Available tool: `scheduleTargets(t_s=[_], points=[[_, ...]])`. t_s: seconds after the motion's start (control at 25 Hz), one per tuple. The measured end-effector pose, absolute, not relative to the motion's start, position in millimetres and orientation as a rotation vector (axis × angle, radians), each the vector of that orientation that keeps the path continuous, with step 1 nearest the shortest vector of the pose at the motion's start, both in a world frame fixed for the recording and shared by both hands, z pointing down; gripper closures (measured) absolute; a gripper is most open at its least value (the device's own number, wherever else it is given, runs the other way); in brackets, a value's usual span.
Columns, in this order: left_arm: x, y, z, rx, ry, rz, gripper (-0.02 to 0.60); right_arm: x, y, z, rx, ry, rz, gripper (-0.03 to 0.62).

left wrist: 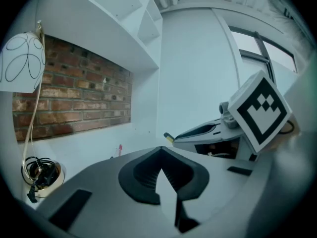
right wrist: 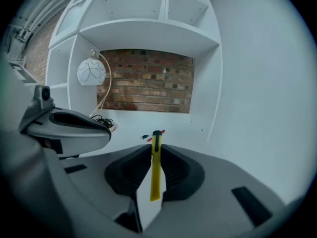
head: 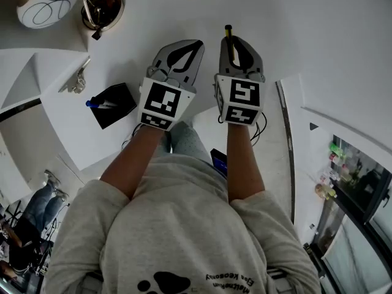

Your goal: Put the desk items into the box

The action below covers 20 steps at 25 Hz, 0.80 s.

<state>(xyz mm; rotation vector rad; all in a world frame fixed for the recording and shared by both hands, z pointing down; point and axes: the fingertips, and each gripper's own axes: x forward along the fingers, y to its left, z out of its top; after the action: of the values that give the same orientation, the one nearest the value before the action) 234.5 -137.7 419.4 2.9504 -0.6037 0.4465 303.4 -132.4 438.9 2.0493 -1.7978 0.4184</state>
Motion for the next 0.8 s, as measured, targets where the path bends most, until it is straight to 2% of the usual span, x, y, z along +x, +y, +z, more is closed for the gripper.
scheduleTargets(t_s=[0.52,0.8], points=[[198,-119,368,2.967,-0.668,0.346,0.577,281,-101,363,2.293,-1.916,0.221,0.522],[169,-116,353,2.962,-0.737,0.302,0.577,244,-101,342,2.244,-1.996,0.111,0.522]])
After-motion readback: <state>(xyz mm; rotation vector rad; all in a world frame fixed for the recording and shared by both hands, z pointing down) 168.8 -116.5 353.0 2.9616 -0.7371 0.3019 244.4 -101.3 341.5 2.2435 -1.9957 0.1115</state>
